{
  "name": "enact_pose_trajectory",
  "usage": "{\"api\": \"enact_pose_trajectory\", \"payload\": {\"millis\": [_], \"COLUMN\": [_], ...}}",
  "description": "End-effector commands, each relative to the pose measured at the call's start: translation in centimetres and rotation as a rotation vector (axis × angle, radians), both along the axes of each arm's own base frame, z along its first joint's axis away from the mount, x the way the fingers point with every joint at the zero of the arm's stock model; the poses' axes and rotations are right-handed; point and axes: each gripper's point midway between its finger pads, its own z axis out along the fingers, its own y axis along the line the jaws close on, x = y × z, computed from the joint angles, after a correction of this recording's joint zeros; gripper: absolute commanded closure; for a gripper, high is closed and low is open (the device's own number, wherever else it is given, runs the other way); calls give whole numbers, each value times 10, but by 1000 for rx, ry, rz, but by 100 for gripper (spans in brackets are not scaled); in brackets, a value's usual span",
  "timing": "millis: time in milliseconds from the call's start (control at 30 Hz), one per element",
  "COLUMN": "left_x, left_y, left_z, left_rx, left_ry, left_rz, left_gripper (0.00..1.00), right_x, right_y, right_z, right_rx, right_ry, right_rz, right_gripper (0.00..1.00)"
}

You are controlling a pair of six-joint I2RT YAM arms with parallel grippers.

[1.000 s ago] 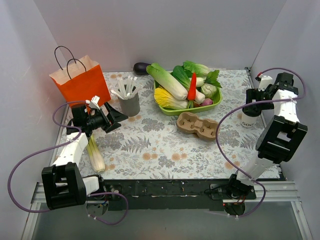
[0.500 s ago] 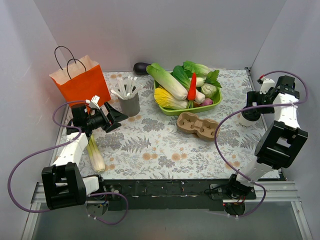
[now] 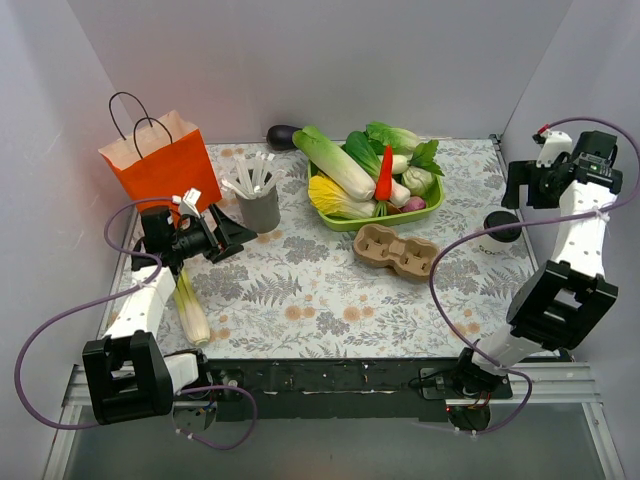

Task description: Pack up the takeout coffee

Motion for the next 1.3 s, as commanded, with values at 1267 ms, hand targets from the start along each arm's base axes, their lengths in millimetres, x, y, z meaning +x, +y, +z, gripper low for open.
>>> {"api": "enact_pose_trajectory", "payload": {"millis": [1267], "left_x": [-12], "left_y": [1], "left_z": [18], "left_rx": [122], "left_ry": [-104], "left_rz": [-74], "left_gripper": [2], "right_x": [-49], "right_y": [270], "right_z": [-96], "right_rx": [-134], "right_ry": [255], "right_rz": [1085], "right_gripper": [28]}}
